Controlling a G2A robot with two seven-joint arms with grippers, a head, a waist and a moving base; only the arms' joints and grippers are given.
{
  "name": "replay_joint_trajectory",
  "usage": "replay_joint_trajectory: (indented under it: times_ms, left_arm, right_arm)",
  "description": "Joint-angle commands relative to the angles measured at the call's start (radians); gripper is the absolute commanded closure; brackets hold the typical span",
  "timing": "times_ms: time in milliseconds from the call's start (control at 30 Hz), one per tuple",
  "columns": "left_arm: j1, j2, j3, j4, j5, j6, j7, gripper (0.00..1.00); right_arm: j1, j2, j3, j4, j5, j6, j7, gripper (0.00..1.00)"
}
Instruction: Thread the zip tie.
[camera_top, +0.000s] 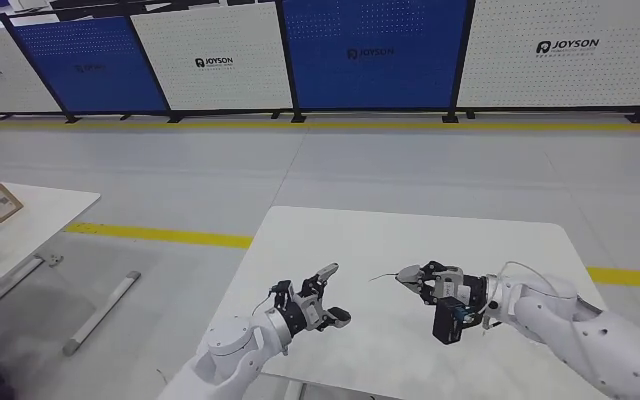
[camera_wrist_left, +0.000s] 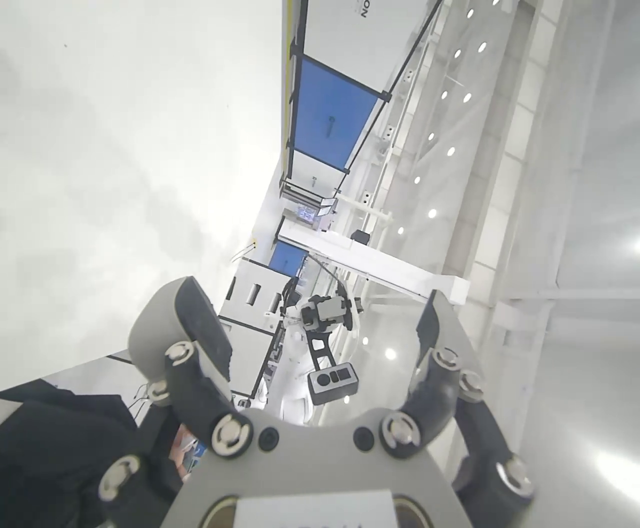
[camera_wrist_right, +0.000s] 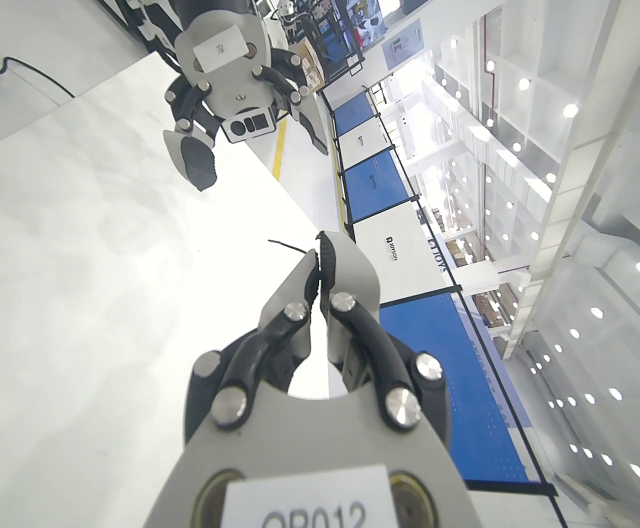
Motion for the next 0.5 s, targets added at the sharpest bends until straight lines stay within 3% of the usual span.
replay_joint_trajectory:
  times_ms: [0,100,233,367,467]
  left_arm:
    - [-0.003,-0.001,0.001,0.001,-0.002,-0.007,0.014,0.0]
    - [-0.016,-0.008,0.017,-0.01,-0.031,-0.011,0.058,0.0]
    - [-0.047,-0.018,0.048,-0.026,-0.1,0.0,0.128,0.0]
    - [-0.083,-0.027,0.081,-0.032,-0.138,0.0,0.251,0.0]
    - [-0.083,-0.027,0.081,-0.032,-0.138,0.0,0.251,0.0]
  right_arm:
    - [-0.002,0.0,0.001,-0.001,0.0,0.002,0.003,1.0]
    - [-0.009,-0.006,0.008,-0.024,0.0,-0.01,0.037,1.0]
    - [0.01,-0.024,0.0,-0.063,0.0,-0.048,0.176,1.0]
    - [0.01,-0.034,0.0,-0.067,0.0,-0.049,0.204,1.0]
    - [0.01,-0.034,0.0,-0.067,0.0,-0.049,0.204,1.0]
